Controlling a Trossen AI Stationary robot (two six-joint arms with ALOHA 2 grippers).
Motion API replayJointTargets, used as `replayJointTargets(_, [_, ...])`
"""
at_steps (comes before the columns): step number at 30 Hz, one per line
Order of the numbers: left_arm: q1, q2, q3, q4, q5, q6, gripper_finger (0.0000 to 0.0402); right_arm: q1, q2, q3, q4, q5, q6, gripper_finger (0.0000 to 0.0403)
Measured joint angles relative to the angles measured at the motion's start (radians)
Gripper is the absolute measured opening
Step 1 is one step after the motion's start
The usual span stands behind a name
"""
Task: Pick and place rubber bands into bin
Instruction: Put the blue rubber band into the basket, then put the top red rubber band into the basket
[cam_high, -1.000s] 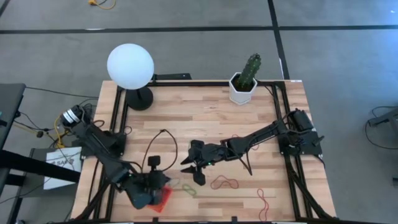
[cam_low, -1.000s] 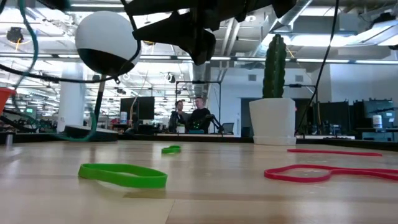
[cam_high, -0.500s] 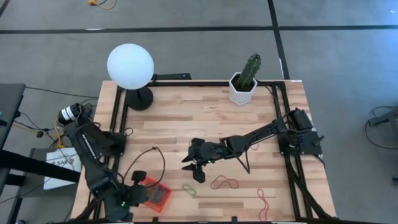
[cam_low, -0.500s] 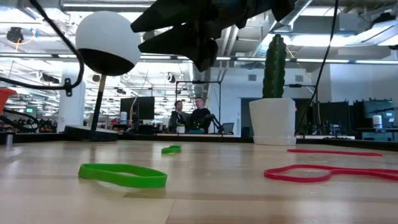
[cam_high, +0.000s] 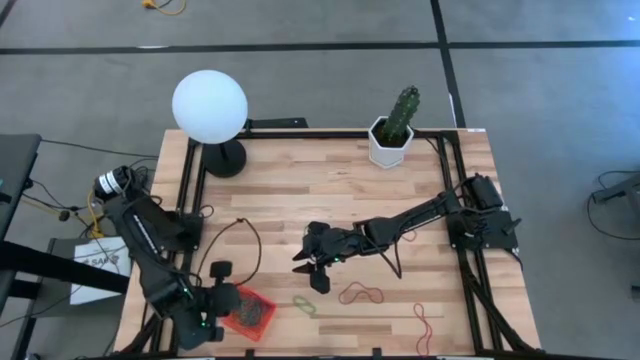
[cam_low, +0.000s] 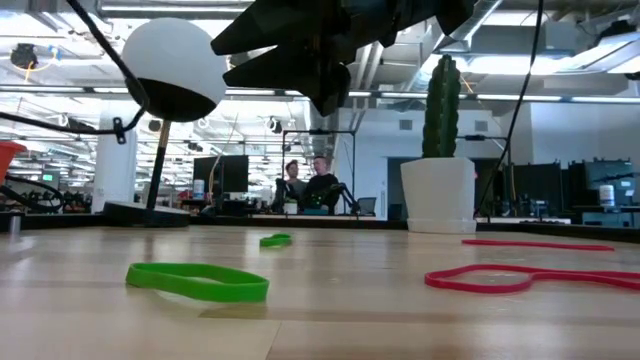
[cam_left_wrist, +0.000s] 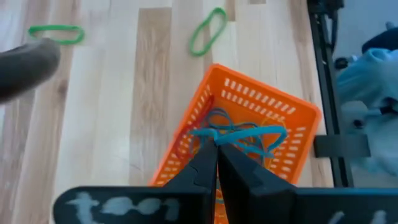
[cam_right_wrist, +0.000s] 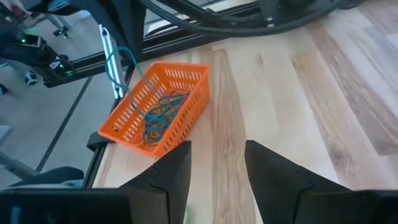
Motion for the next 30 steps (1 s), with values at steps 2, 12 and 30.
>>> replayJointTargets(2, [0.015, 0.001, 0.000, 0.001, 0.024, -0.011, 0.0001, 0.002, 0.000, 0.000, 0.000, 0.000, 0.000, 0.0144])
replayJointTargets(12, [0.042, 0.008, -0.075, 0.021, 0.080, -0.071, 0.0070, 0.003, 0.000, 0.000, -0.070, -0.001, 0.006, 0.0148])
replayJointTargets(30, [0.108, 0.005, -0.103, 0.084, -0.223, -0.104, 0.0064, 0.010, -0.017, 0.000, -0.248, -0.079, 0.078, 0.0123])
